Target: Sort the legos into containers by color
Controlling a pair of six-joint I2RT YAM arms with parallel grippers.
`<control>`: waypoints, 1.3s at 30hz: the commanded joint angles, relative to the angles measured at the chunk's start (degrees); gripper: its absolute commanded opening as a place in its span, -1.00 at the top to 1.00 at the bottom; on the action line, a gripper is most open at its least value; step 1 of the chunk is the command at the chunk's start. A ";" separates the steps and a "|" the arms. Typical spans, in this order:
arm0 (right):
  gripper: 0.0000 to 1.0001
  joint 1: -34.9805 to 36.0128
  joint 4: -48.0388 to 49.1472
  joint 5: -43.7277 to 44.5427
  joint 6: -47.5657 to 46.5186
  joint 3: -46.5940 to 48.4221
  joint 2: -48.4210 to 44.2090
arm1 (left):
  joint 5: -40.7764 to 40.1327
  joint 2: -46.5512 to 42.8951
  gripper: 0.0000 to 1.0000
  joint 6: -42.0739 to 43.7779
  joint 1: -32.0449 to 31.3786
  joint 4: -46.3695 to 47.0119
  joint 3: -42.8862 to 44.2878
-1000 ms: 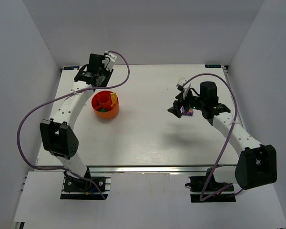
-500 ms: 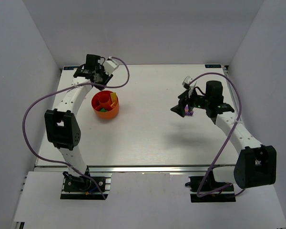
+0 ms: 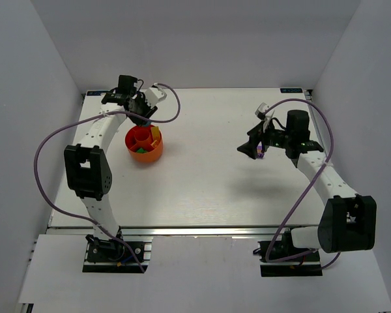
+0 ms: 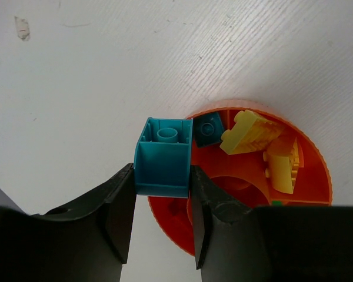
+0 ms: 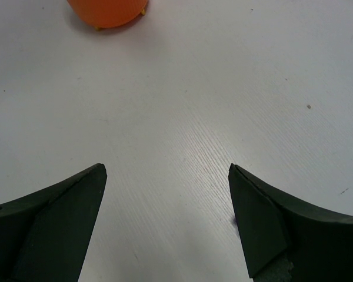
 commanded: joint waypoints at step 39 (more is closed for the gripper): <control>-0.79 -4.08 2.36 -6.02 2.40 -1.20 -0.47 | 7.51 -0.78 1.00 8.86 3.55 -8.99 4.07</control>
